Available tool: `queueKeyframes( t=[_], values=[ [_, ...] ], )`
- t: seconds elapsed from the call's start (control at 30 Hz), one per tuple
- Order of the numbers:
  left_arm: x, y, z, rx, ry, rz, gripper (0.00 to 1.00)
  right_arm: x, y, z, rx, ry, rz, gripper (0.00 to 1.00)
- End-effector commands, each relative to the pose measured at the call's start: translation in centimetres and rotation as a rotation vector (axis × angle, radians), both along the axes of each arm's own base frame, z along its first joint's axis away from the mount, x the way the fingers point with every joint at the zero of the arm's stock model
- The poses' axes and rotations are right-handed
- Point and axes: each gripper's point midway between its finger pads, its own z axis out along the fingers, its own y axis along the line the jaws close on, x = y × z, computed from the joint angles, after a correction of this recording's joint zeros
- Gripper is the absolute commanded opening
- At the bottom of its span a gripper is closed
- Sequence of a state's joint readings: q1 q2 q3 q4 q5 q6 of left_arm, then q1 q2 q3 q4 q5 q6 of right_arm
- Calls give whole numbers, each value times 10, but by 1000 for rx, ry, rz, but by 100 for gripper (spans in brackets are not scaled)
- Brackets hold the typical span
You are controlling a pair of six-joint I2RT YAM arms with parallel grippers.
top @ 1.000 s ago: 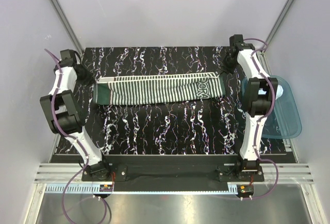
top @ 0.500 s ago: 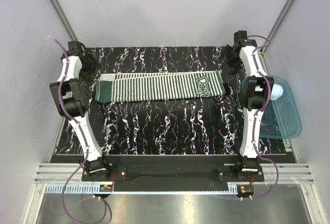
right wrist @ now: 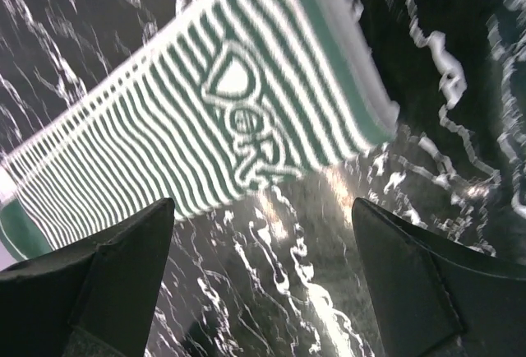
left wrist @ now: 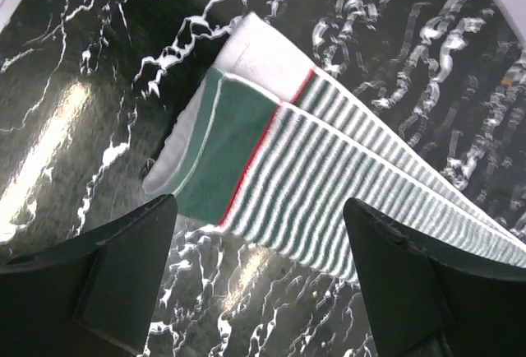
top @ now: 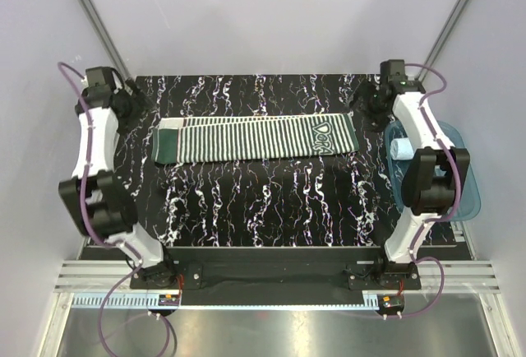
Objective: Roll the towels
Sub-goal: Fold the towel
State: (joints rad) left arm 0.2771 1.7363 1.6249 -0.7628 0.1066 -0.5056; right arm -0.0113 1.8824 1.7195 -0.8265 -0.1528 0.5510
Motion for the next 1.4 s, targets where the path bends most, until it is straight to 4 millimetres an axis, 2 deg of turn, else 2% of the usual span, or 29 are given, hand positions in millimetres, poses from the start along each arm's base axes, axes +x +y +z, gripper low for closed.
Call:
queueKeyframes(
  t=[0.0,0.03,0.2,0.27,0.3,0.33,0.4,0.43,0.47,0.5,0.6,0.67,0.77,1.2,1.37],
  values=[
    [-30,-18,12,-23,-64,-36,88,-15,31,-17,37,1,72,94],
    [-38,-25,9,-45,-64,-56,88,-26,33,-31,42,42,72,94],
    [-92,-53,-7,-23,-63,-143,87,-42,22,-58,2,88,29,89],
    [-106,-57,-14,-4,-54,-157,87,-49,17,-68,-20,121,15,85],
    [-111,-63,-8,11,-90,-179,87,-49,13,-73,-34,128,-2,84],
    [-120,-66,-21,15,-67,-186,87,-52,12,-78,-33,136,-8,78],
    [-125,-70,-18,48,-98,-197,87,-49,4,-82,-28,128,-42,71],
    [-131,-70,-29,58,-78,-192,86,-49,1,-85,-26,132,-50,69],
    [-133,-69,-30,69,-87,-189,86,-46,-1,-86,-27,127,-54,67],
    [-135,-72,-27,82,-113,-198,86,-43,-13,-90,-24,131,-84,65],
    [-139,-74,-30,101,-118,-203,86,-39,-22,-101,-23,152,-102,61],
    [-137,-76,-29,107,-120,-212,86,-33,-24,-103,-19,146,-106,61],
    [-135,-82,-34,98,-107,-227,85,-26,-27,-113,-19,158,-105,55],
    [-134,-86,-37,92,-100,-236,84,-11,-33,-133,-50,179,-101,54],
    [-134,-86,-37,87,-98,-239,84,-8,-37,-140,-69,183,-102,39]
  ],
)
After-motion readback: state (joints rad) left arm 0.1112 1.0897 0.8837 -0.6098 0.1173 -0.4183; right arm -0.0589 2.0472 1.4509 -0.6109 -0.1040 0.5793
